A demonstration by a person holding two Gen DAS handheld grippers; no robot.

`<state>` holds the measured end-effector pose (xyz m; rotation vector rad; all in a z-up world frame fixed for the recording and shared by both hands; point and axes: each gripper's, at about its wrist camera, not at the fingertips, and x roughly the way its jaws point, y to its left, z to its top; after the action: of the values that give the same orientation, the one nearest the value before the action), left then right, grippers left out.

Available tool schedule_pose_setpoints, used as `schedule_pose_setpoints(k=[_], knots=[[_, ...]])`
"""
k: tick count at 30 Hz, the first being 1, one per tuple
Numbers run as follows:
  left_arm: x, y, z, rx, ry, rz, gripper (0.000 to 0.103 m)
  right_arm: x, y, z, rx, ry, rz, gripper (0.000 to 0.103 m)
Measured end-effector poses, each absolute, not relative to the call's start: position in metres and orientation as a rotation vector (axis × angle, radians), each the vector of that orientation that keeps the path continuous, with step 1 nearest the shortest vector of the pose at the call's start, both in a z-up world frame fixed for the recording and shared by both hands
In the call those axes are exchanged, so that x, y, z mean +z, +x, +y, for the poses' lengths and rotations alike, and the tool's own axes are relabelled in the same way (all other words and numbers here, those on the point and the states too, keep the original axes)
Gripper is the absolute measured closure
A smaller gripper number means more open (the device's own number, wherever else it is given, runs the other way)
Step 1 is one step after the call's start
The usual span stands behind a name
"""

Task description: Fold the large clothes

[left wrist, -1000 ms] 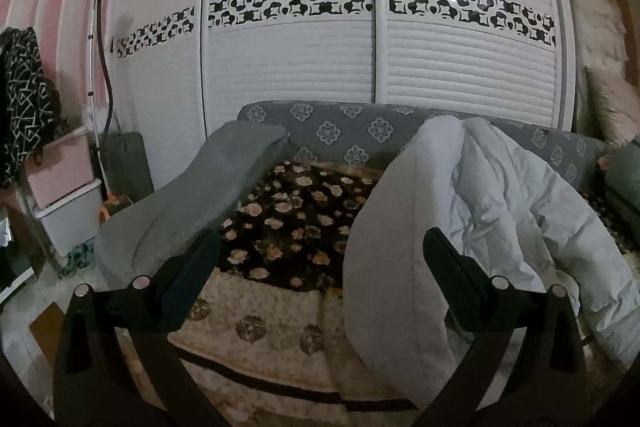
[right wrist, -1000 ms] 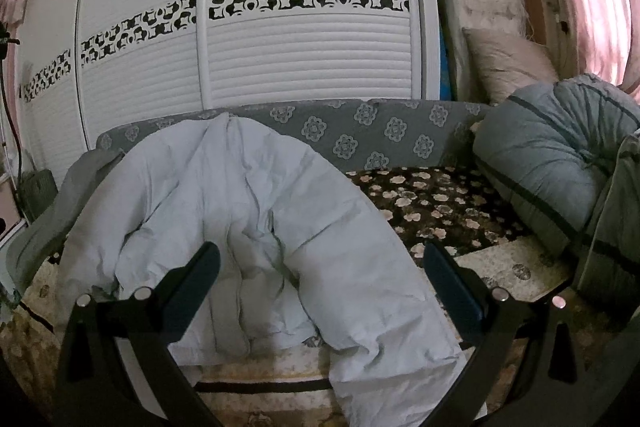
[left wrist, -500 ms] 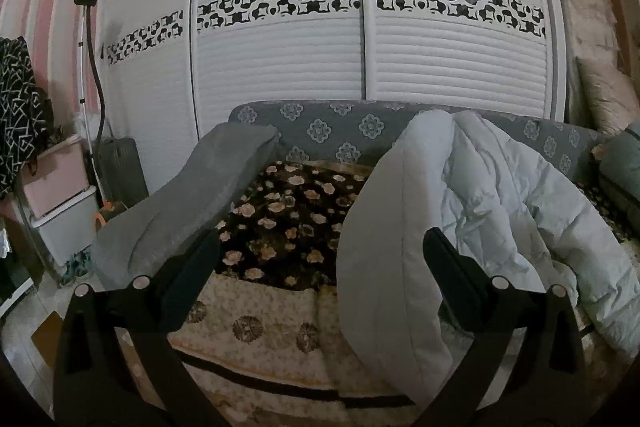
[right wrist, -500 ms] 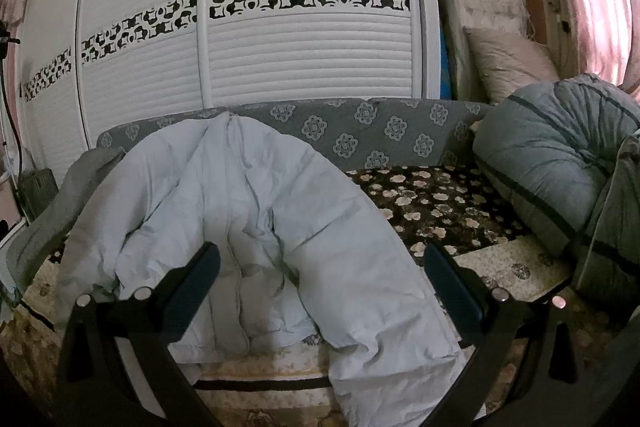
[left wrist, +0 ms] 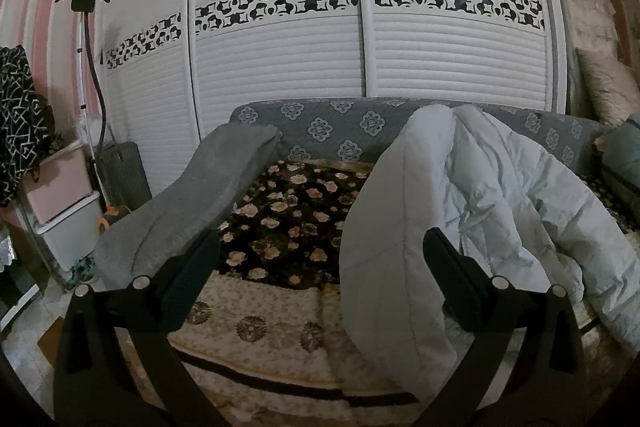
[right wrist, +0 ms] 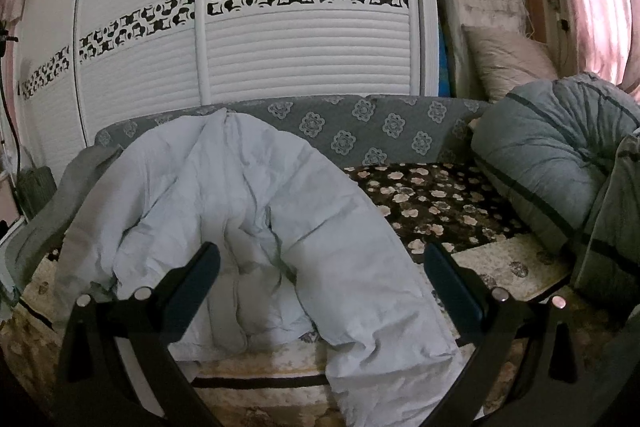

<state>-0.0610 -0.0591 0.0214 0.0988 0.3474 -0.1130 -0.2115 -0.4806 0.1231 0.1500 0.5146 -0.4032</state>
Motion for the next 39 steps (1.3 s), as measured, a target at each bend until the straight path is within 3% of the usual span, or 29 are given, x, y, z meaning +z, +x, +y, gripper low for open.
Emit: schedule_pose_setpoints(k=[39], knots=[[0.019, -0.045, -0.054, -0.113, 0.092, 0.386, 0.003, 0.114, -0.208, -0.476, -0.394, 0.137, 0.547, 0.002]])
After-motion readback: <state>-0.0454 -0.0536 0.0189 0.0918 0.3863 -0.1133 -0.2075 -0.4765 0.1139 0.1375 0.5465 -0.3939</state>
